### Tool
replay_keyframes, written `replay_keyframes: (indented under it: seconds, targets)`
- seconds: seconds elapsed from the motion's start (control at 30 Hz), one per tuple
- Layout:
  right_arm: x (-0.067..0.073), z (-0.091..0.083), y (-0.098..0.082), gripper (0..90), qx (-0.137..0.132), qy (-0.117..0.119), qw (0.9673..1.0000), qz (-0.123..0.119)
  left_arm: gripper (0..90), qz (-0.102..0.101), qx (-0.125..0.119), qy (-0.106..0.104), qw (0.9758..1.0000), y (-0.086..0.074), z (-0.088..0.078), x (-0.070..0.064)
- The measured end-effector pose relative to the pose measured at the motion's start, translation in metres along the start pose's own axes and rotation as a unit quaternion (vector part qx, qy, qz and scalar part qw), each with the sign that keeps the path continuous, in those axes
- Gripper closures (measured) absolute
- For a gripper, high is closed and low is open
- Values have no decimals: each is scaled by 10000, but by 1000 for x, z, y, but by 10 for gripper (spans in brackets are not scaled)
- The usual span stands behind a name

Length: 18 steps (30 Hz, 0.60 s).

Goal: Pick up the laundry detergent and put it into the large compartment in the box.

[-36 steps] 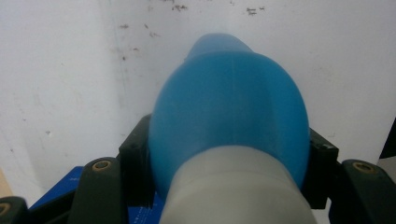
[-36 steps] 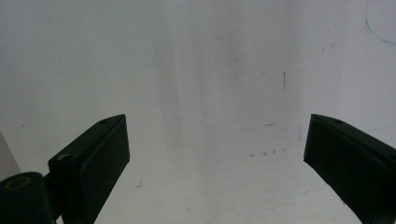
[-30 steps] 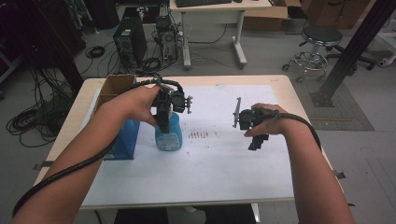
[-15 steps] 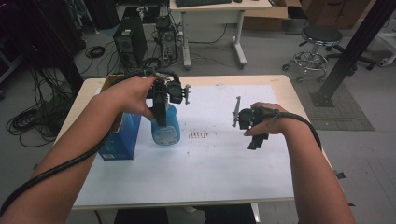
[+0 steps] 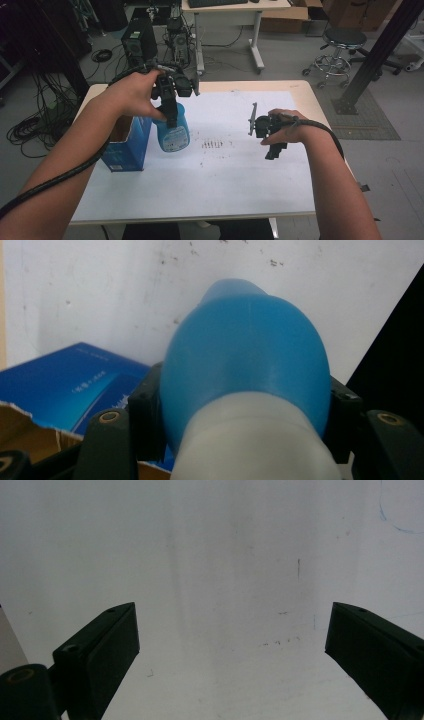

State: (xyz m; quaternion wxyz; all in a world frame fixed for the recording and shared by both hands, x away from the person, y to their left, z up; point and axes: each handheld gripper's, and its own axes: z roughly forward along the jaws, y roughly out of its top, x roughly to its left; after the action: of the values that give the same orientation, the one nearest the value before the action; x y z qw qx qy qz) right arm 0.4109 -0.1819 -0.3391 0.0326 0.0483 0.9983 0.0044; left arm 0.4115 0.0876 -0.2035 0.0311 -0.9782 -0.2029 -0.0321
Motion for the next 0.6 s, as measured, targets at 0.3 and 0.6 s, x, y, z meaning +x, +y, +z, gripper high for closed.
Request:
replay_keyframes:
  seconds: [0.3,0.6]
  targets:
    - [-1,-2,3,69,-4,7,10000,-47,378,-817,-133,47,9966,-6,-32,0]
    - [-3,-4,8,69,-89,-26,9999,-55,377,-1569,-63,13,9876,-10,-55,8]
